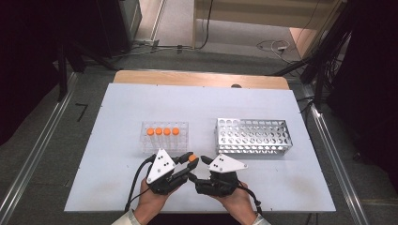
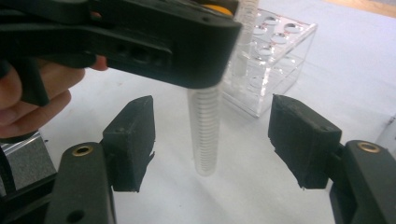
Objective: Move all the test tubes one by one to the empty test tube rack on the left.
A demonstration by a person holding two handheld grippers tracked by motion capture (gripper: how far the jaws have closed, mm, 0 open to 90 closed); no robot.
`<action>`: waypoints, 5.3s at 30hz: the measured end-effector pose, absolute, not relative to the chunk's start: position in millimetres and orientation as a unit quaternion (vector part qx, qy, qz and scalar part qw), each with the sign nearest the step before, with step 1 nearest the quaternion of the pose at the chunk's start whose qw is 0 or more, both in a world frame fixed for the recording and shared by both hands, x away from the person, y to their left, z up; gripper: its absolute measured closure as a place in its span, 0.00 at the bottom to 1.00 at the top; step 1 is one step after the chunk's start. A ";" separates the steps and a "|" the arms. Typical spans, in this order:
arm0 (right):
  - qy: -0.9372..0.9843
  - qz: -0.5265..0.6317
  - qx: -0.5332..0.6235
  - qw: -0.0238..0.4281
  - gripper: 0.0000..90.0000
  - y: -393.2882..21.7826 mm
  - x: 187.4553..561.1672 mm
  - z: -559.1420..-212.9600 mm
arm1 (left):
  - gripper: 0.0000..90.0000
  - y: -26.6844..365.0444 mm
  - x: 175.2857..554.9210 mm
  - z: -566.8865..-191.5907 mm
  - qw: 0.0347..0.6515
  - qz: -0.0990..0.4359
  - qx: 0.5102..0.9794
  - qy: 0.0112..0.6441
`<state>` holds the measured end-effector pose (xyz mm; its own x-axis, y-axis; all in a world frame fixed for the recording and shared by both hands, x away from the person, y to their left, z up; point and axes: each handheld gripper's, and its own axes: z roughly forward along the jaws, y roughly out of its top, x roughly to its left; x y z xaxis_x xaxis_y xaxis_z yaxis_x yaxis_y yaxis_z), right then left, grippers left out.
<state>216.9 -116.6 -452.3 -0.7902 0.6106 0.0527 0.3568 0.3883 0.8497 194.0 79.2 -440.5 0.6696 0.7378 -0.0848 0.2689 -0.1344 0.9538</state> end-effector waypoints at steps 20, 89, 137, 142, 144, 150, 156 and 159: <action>0.813 0.463 0.324 0.141 0.28 -141.7 222.6 -451.0 | 0.77 97.6 194.8 -434.8 0.563 0.217 0.707 0.368; 0.793 0.457 0.369 0.163 0.28 -190.9 229.8 -448.0 | 0.77 198.9 229.4 -393.2 0.533 0.287 0.638 0.476; 0.795 0.454 0.370 0.160 0.28 -190.5 229.8 -450.0 | 0.70 192.2 242.4 -432.7 0.499 0.322 0.638 0.490; 0.795 0.454 0.370 0.160 0.28 -190.4 229.8 -450.2 | 0.68 191.4 240.9 -431.6 0.504 0.319 0.637 0.488; 0.795 0.454 0.370 0.160 0.28 -190.4 229.7 -450.1 | 0.67 191.6 240.7 -431.2 0.508 0.314 0.636 0.489; 0.794 0.454 0.371 0.160 0.28 -191.1 229.7 -449.7 | 0.63 192.7 239.3 -429.5 0.516 0.308 0.631 0.490; 0.794 0.454 0.371 0.162 0.28 -191.6 230.2 -449.9 | 0.54 193.0 237.9 -427.7 0.520 0.300 0.629 0.494; 0.793 0.454 0.372 0.164 0.28 -192.8 230.9 -450.0 | 0.45 192.7 236.0 -426.5 0.522 0.293 0.628 0.498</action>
<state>230.9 -192.8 -450.0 -0.6688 0.7393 0.0781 0.4414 0.3103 0.8419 236.0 192.7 -426.5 0.3329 0.9307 -0.1513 0.3188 0.0399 0.9470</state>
